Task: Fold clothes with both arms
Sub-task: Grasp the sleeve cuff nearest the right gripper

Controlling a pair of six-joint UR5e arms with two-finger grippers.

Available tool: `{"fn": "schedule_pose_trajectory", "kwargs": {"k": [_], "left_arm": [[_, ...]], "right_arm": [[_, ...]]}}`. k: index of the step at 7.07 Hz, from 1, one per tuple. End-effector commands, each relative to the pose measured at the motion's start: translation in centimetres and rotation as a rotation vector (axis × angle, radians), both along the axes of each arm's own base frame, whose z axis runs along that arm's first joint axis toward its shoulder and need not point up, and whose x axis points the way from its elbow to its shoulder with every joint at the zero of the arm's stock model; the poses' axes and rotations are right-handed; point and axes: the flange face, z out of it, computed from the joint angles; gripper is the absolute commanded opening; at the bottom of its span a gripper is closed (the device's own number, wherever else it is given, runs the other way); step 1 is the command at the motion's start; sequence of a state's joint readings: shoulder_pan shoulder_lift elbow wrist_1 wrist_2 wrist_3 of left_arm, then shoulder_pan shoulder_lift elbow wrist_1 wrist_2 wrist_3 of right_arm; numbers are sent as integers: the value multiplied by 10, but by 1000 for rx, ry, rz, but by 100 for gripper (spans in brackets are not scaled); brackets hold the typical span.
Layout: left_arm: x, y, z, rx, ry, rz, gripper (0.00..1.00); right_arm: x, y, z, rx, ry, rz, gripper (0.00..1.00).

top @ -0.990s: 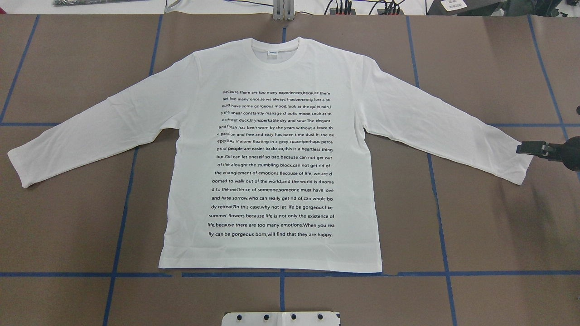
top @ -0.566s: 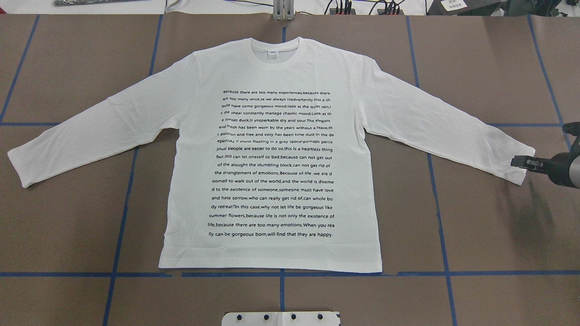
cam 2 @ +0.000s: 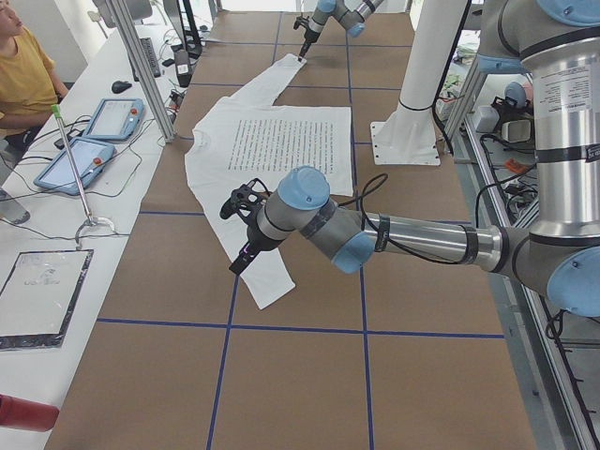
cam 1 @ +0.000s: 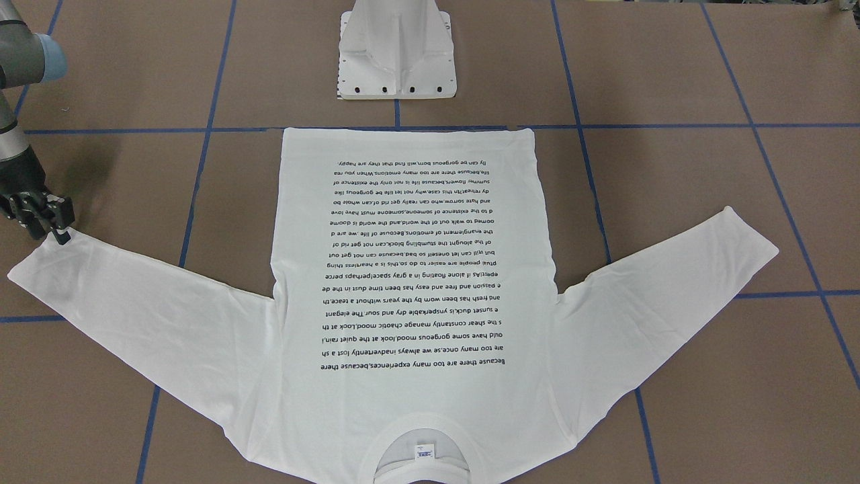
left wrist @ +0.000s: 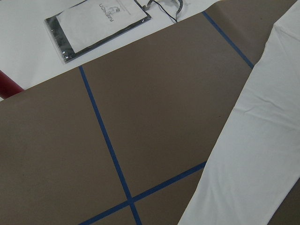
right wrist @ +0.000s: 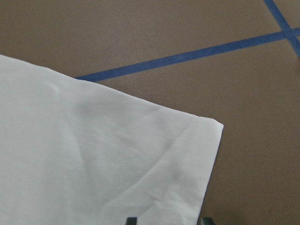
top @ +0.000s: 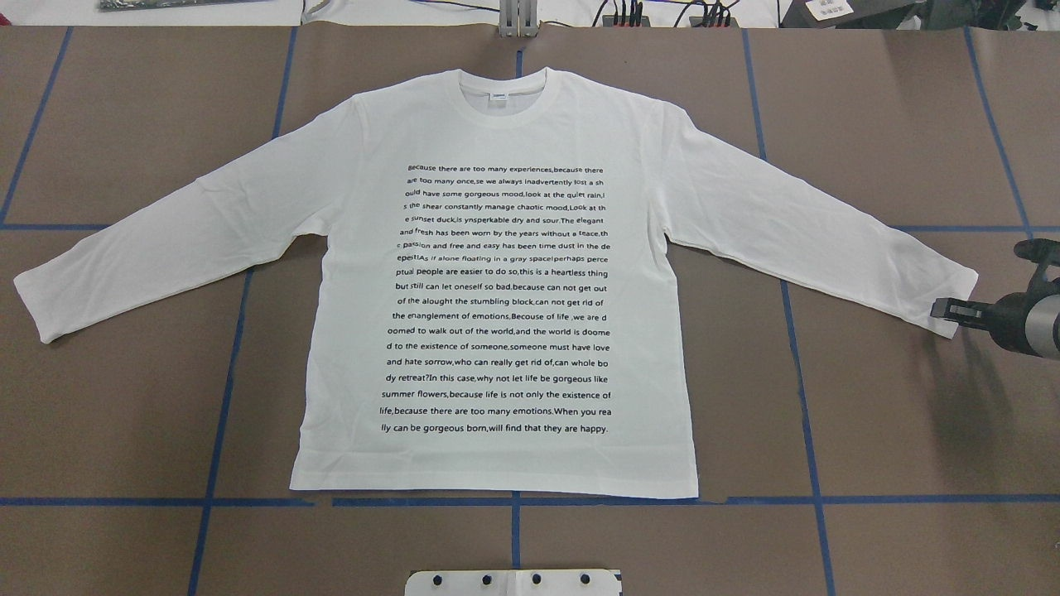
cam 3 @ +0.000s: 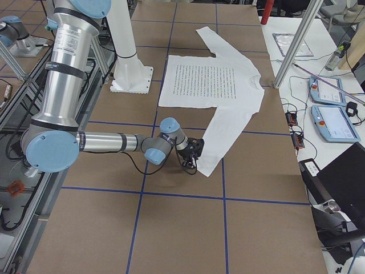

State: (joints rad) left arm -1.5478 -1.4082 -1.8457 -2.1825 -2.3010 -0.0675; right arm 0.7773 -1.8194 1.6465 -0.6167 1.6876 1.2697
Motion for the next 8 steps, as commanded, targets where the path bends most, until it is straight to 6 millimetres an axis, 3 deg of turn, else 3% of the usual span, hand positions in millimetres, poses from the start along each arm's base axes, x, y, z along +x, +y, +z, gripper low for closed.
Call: {"fn": "schedule_pose_trajectory", "kwargs": {"k": [1,2,3,4,5,7,8], "left_arm": [[0,0,-1,2,1,1,100],[0,0,-1,2,1,1,100],[0,0,-2,5,1,1,100],[0,0,-1,-6,2,0,100],[0,0,1,-15,2,0,100],[0,0,7,-38,1,0,100],[-1,1,7,-38,1,-1,100]], "right_arm": [[-3,2,0,0,0,-7,30],[-3,2,1,-2,1,-8,19],[-3,2,0,1,0,-8,0],[-3,0,-8,11,-12,-7,0],[-5,-4,-31,49,-48,-5,0],[20,-20,-96,162,-104,63,0],[18,-39,-121,211,-114,72,0]]}}
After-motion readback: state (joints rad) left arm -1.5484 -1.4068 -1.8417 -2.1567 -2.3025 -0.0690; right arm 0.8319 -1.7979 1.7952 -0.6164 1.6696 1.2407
